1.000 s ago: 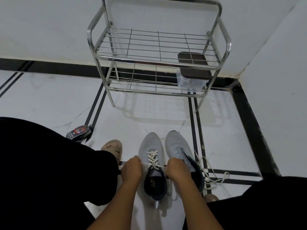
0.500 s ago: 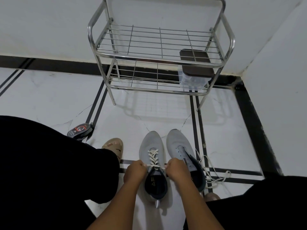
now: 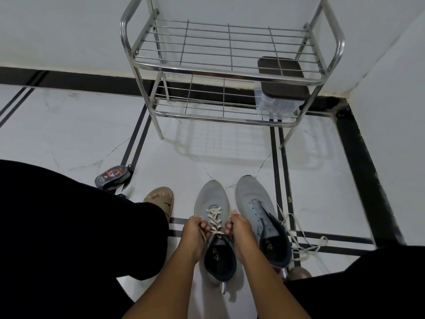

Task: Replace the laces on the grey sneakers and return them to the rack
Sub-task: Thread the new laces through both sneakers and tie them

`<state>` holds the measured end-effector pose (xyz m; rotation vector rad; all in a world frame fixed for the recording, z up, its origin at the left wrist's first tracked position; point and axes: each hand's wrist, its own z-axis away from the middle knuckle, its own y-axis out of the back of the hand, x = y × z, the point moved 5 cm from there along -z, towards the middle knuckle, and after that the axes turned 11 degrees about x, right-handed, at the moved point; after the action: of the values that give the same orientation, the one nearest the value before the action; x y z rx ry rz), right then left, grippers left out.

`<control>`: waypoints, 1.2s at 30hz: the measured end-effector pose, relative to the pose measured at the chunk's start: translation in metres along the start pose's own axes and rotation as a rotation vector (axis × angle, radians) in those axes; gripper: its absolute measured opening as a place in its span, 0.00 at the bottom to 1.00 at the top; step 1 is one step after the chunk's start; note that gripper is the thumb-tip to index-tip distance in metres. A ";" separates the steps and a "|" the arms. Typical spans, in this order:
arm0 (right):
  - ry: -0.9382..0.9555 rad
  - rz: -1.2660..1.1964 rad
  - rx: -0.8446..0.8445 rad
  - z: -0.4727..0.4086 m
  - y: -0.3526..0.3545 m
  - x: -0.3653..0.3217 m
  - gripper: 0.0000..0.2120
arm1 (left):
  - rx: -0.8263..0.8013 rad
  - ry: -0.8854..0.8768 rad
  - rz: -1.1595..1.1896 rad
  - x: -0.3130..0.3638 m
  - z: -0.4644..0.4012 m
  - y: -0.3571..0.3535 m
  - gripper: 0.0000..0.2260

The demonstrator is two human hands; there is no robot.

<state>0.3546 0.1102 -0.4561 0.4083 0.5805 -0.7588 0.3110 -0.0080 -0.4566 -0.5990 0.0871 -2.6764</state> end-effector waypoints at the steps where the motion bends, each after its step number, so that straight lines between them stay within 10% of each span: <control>1: -0.023 -0.024 0.027 -0.004 0.004 0.003 0.18 | 0.005 0.014 0.037 -0.001 -0.005 0.002 0.15; 9: -0.174 -0.237 0.085 -0.021 0.016 0.021 0.19 | 0.035 0.108 0.234 -0.003 -0.020 0.009 0.17; 25: -0.074 -0.195 0.047 -0.001 0.005 0.009 0.13 | 0.026 -0.192 -0.155 0.013 0.007 -0.004 0.13; 36: 0.038 -0.022 -0.201 0.015 0.001 0.005 0.11 | -0.340 -0.212 -0.361 0.009 0.041 -0.010 0.11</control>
<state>0.3632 0.1001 -0.4477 0.2310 0.6915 -0.7073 0.3176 -0.0015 -0.4142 -1.0938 0.4170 -2.9429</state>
